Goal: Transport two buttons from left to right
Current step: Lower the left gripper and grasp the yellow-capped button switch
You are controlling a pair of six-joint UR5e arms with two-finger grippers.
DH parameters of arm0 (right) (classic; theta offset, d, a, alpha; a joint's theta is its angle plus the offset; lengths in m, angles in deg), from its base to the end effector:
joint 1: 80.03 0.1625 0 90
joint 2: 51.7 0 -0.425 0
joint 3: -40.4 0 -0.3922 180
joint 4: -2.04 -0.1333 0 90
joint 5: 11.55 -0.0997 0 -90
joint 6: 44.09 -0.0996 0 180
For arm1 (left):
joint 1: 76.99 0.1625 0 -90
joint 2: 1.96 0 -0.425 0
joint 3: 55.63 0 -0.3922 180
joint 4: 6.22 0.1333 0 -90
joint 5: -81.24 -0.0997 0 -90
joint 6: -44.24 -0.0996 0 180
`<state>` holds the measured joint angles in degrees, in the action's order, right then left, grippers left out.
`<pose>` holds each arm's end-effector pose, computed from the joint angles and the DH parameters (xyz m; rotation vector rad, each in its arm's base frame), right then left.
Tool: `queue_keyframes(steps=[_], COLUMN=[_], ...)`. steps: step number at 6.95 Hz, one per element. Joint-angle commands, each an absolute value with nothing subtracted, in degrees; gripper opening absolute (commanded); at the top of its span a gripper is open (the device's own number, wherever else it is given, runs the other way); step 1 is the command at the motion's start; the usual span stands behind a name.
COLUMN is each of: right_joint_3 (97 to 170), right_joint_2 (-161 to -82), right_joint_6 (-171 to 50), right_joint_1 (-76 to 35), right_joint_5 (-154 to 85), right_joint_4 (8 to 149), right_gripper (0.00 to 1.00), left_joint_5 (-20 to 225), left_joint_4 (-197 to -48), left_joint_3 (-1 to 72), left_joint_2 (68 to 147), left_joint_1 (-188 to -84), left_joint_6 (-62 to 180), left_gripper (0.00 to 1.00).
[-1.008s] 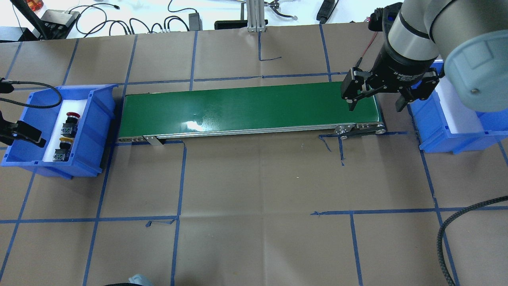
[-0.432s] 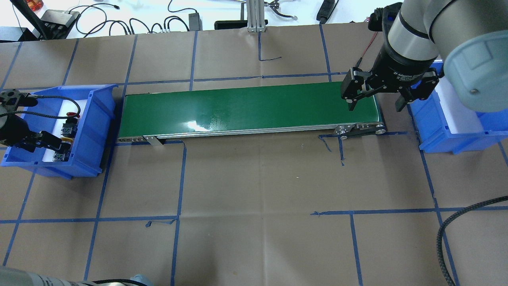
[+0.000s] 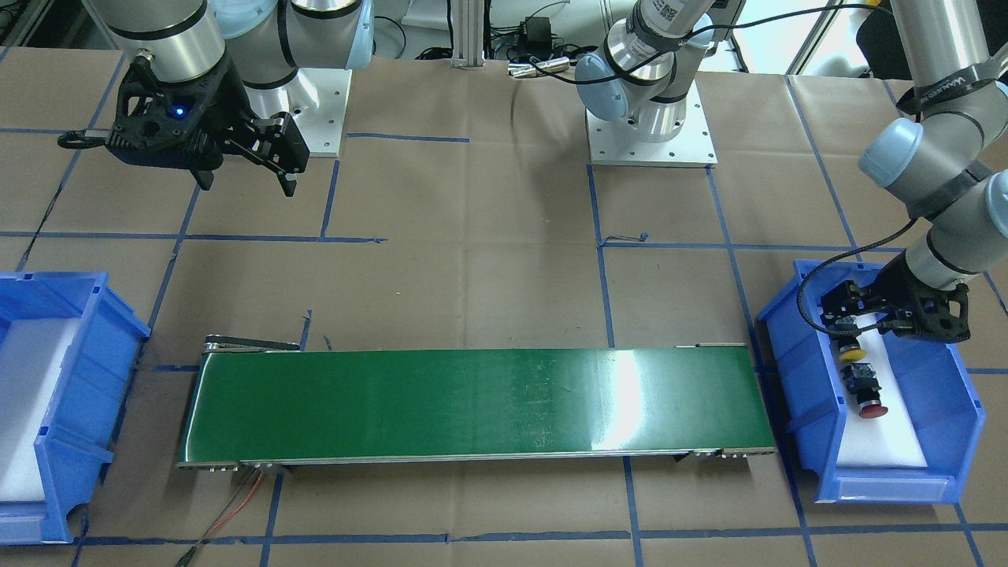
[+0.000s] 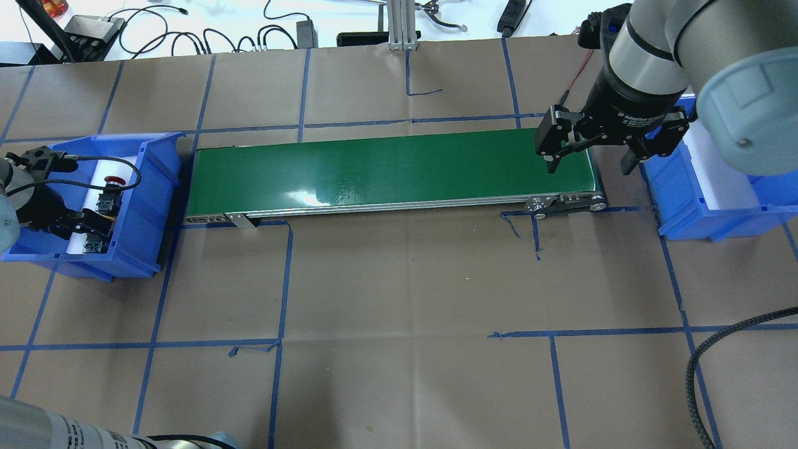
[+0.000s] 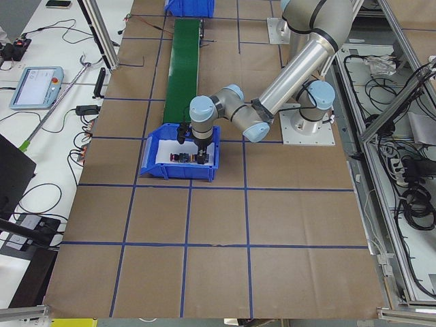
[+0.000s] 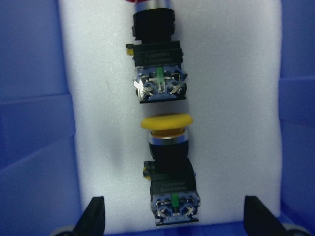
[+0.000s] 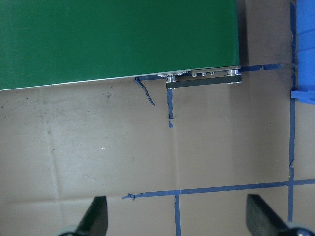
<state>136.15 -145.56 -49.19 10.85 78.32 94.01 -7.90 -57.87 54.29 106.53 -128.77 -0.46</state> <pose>0.1406 -0.4611 0.4741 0.1156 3.1371 -0.0020 0.2292 -0.5090 0.2222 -0.1769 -3.1246 0.0143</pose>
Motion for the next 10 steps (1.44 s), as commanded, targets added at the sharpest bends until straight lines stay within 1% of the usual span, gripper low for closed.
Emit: queue_keyframes(steps=[1, 3, 4, 5, 6, 7, 8, 9, 10], right_joint_3=[136.37, 136.55, 136.55, 136.46, 136.37, 136.2, 136.11, 136.11, 136.02], right_joint_2=[-145.57, -145.66, -145.57, -145.66, -145.57, -145.22, -145.22, -145.13, -145.13], right_joint_6=[-49.19, -49.19, -49.19, -49.19, -49.19, -49.19, -49.19, -49.19, -49.19], right_joint_1=[10.85, 10.85, 10.85, 10.85, 10.94, 10.85, 10.85, 10.85, 10.85], right_joint_5=[78.27, 78.27, 78.27, 78.27, 78.19, 78.19, 78.19, 78.27, 78.27], right_joint_4=[93.89, 93.8, 93.89, 94.06, 94.15, 94.15, 94.24, 94.24, 94.24], right_gripper=[1.0, 1.0, 1.0, 1.0, 1.0, 1.0, 1.0, 1.0, 1.0], left_joint_5=[-7.88, -8.14, -8.32, -8.49, -8.67, -8.67, -8.67, -8.5, -8.49], left_joint_4=[-56.93, -56.67, -56.67, -56.67, -56.75, -56.76, -56.93, -57.45, -59.89], left_joint_3=[54.5, 54.5, 54.41, 54.41, 54.41, 54.32, 53.45, 52.4, 49.87], left_joint_2=[108.16, 108.52, 108.34, 108.34, 108.52, 108.6, 108.17, 106.43, 104.84], left_joint_1=[-129.2, -129.2, -129.28, -129.29, -129.29, -129.29, -129.29, -129.37, -129.37], left_joint_6=[0.38, 0.38, 0.38, 0.29, 0.38, 0.29, 0.38, 0.55, 0.38], left_gripper=[1.0, 1.0, 0.92, 0.66, 0.39, 0.19, 0.1, 0.08, 0.08])
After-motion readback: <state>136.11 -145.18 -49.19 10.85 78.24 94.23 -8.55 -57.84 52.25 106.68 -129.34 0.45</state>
